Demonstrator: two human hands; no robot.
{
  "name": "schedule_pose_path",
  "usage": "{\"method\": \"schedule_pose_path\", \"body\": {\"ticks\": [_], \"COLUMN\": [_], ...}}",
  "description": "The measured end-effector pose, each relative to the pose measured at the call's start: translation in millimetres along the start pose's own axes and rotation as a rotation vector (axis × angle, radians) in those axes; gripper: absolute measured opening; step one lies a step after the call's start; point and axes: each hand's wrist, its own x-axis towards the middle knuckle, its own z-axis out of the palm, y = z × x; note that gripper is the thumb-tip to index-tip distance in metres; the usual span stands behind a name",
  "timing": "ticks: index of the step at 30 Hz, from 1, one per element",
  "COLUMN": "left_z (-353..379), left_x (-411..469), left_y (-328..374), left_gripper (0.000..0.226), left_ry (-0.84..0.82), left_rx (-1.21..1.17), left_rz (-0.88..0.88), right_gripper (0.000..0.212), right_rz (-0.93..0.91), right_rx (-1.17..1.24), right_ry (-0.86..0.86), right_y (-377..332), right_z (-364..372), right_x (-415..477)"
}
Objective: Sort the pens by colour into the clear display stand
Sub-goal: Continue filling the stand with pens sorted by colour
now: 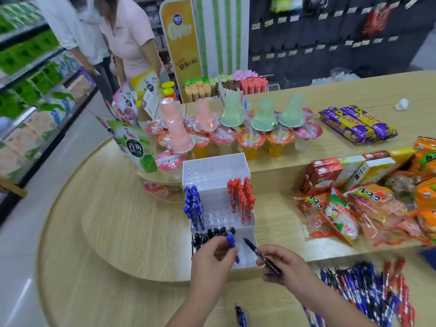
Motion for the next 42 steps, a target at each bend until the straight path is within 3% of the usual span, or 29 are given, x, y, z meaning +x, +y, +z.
{"method": "schedule_pose_path", "body": {"ticks": [10,17,30,36,42], "left_z": [3.2,4.5,5.5,5.4,3.0], "left_x": [0.8,3.8,12.5,14.8,17.9], "left_y": [4.0,6.3,1.8,-5.0,-13.9], "left_gripper": [0.016,0.013,0.014,0.016,0.01], "left_ry": [-0.024,-0.01,0.046,0.084,0.09], "left_rx": [0.025,0.05,0.277,0.339,0.285], "left_rz": [0.016,0.049,0.052,0.079,0.057], "right_gripper": [0.025,0.021,0.011,0.021,0.01], "right_rz": [0.064,0.066,-0.375,-0.452,-0.465], "right_rx": [0.204,0.17,-0.454,-0.579,-0.764], "right_ry": [-0.055,0.017,0.297,0.307,0.31], "right_y": [12.8,13.1,-3.7,-5.4,3.4], "right_z": [-13.9,-16.7,9.3,29.0,33.6], "right_x": [2.9,8.4,34.8,45.3,59.0]}}
